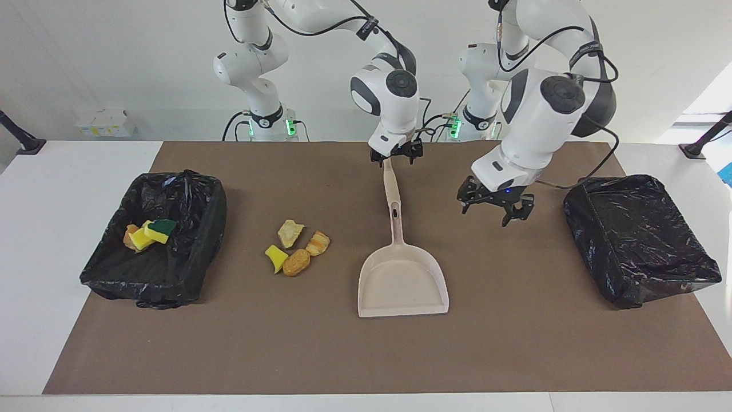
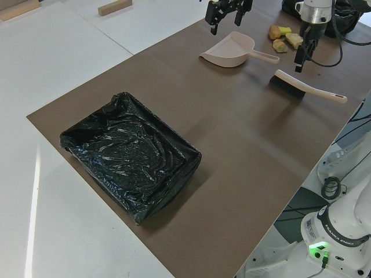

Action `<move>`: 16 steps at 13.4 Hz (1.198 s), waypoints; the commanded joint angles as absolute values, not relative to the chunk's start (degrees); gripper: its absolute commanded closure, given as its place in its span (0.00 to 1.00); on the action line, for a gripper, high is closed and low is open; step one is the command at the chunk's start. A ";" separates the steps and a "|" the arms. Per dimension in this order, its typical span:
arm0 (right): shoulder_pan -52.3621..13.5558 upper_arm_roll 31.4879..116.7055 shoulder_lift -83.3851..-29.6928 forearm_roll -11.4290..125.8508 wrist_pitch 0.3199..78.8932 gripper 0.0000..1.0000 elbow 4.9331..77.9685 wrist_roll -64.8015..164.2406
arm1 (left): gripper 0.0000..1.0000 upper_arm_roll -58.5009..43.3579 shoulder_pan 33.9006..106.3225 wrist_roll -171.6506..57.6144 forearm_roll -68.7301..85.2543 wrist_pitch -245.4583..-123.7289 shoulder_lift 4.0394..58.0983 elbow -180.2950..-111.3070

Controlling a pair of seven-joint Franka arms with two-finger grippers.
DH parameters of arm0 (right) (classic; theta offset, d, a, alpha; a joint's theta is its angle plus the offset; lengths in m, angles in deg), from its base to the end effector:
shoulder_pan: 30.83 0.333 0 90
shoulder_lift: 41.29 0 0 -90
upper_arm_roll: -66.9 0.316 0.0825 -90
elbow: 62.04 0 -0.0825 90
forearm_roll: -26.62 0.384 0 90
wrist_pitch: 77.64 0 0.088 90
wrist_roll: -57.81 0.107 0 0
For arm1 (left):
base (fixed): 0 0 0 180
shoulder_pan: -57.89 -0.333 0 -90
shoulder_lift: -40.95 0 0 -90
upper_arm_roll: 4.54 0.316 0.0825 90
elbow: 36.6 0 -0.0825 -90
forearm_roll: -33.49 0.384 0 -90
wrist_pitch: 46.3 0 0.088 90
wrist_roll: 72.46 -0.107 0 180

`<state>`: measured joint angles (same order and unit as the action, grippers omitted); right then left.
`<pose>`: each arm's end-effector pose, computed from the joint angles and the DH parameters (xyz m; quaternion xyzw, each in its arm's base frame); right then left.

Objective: Sweep and dump trash in bin
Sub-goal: 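Grasp the dustpan with the left gripper while the right gripper reaches the brush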

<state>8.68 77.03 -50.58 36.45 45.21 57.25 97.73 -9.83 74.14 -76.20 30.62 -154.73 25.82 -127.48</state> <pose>0.3592 0.4314 0.3434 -0.9947 -0.0340 0.0939 0.0248 0.6019 -0.2353 0.4875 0.9769 -0.2096 0.0158 0.0388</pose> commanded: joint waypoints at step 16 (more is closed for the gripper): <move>11.80 76.83 -45.15 39.89 47.35 1.00 64.45 98.94 | 0.56 -9.11 89.71 -46.27 33.05 -174.27 20.30 -139.43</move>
<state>12.85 76.66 -44.89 38.90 47.13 65.61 98.58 -9.75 89.17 -47.28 32.17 -172.92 19.01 -137.71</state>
